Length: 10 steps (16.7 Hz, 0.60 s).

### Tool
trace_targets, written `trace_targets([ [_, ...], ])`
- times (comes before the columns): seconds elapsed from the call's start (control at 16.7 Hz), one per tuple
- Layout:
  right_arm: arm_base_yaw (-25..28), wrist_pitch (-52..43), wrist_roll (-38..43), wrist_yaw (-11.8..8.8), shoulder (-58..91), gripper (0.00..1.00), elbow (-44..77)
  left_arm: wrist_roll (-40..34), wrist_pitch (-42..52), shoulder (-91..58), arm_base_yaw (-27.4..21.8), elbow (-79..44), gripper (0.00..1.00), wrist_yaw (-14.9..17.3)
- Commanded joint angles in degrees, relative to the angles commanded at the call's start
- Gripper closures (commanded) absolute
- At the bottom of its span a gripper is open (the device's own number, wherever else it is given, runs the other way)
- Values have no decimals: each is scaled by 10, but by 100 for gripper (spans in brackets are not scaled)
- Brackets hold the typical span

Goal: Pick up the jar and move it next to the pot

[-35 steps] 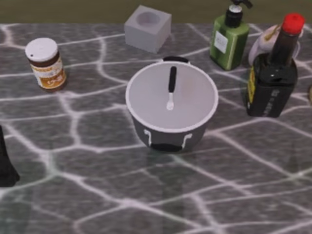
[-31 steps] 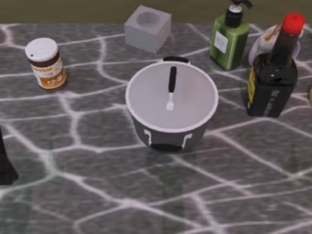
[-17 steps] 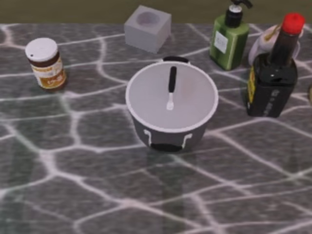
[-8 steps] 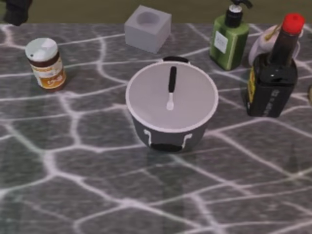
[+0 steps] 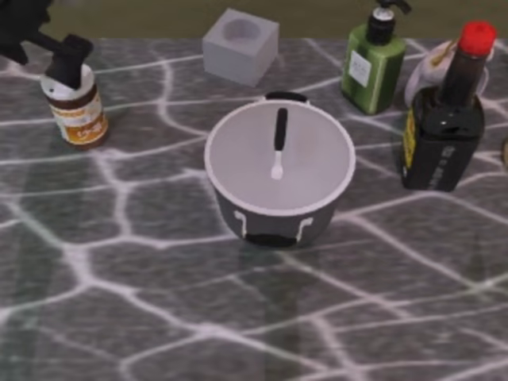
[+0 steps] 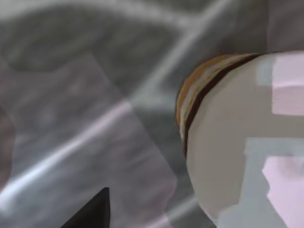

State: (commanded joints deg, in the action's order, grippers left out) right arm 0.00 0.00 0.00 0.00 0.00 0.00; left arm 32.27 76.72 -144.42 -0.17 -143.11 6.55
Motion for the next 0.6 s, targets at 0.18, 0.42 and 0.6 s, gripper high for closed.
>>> trace_targets([
  [0.18, 0, 0, 0, 0, 0, 0, 0, 8, 22, -41, -1, -40, 0, 3],
  [0.42, 0, 0, 0, 0, 0, 0, 0, 9, 23, -42, -1, -42, 0, 3],
  [0.6, 0, 0, 0, 0, 0, 0, 0, 8, 13, -42, 1, -32, 0, 3],
])
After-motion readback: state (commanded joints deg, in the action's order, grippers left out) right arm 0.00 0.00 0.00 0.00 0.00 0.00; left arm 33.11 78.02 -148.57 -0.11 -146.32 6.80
